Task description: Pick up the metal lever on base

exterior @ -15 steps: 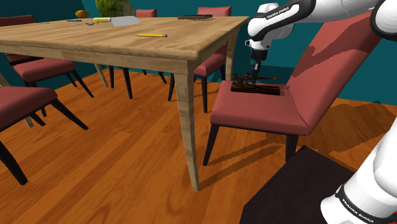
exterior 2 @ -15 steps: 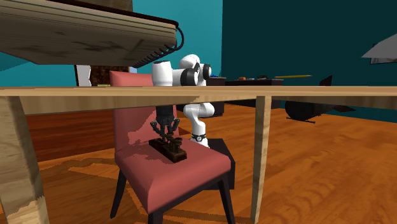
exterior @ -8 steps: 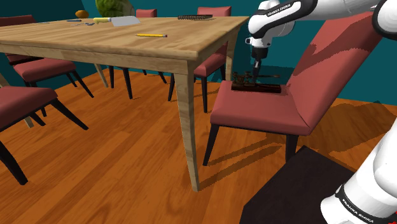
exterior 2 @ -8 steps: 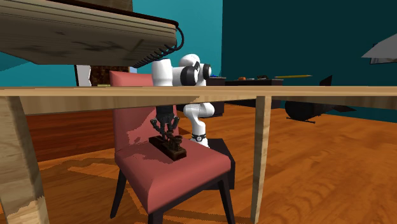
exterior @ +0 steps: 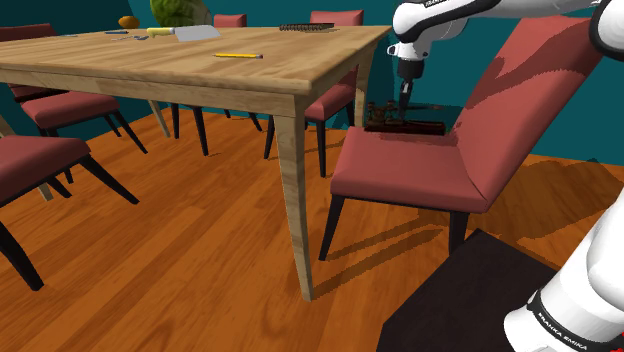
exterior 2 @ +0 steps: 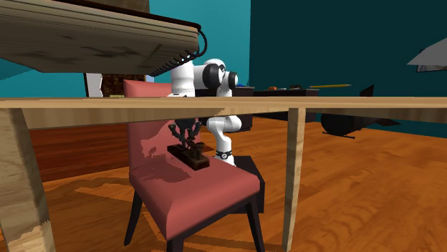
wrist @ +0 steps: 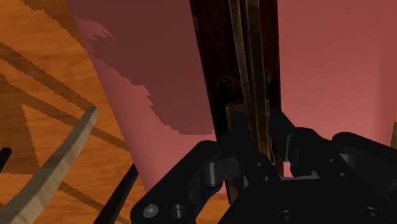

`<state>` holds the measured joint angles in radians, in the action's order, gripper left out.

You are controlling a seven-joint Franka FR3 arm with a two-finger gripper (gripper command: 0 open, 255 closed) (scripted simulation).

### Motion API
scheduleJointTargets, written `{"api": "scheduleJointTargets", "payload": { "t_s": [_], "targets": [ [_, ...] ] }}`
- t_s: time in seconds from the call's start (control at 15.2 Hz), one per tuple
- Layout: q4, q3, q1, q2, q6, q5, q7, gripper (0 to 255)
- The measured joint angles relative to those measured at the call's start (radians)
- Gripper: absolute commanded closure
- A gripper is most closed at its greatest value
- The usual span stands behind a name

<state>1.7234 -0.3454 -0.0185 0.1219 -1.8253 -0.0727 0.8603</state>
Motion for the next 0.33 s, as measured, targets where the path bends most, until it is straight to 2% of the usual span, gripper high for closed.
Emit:
{"api": "scheduleJointTargets", "payload": {
  "t_s": [0.33],
  "targets": [
    [-0.061, -0.001, 0.001, -0.003, 0.063, 0.002, -0.003, 255]
  ]
}}
